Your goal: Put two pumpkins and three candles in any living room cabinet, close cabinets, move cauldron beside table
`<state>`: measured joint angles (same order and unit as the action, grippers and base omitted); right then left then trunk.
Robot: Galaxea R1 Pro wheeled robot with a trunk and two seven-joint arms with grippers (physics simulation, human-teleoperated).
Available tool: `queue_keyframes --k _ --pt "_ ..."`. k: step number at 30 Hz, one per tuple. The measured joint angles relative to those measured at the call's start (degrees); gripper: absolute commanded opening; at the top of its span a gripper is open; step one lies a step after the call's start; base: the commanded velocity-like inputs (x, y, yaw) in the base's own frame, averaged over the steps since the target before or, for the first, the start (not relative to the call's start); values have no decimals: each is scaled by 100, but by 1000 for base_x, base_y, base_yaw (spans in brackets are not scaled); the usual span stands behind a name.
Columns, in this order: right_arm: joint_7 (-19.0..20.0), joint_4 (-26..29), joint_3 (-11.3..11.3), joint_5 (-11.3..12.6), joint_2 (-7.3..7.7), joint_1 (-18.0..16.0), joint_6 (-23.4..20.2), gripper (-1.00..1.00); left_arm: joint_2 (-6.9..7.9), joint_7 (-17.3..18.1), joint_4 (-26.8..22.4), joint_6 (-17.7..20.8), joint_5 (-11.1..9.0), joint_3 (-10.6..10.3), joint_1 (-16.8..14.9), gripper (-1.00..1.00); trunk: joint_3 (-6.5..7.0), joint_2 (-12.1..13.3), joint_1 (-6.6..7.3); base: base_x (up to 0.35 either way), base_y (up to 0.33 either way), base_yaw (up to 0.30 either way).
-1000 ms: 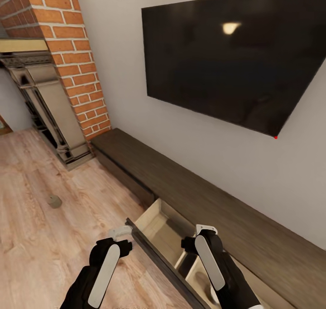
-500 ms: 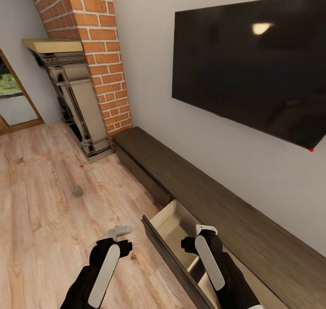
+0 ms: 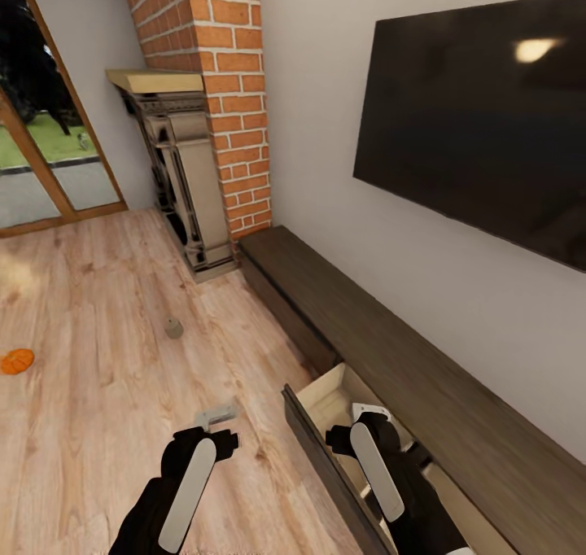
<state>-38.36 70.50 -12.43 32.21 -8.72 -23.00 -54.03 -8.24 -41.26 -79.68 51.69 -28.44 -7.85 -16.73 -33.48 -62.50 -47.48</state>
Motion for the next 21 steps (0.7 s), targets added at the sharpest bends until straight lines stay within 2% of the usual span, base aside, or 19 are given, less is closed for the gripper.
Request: queue_keyframes --k 21 --pt "3 0 0 1 0 0 0 100 16 21 -1 -46 6 -9 0 100 -1 0 0 0 2 287"
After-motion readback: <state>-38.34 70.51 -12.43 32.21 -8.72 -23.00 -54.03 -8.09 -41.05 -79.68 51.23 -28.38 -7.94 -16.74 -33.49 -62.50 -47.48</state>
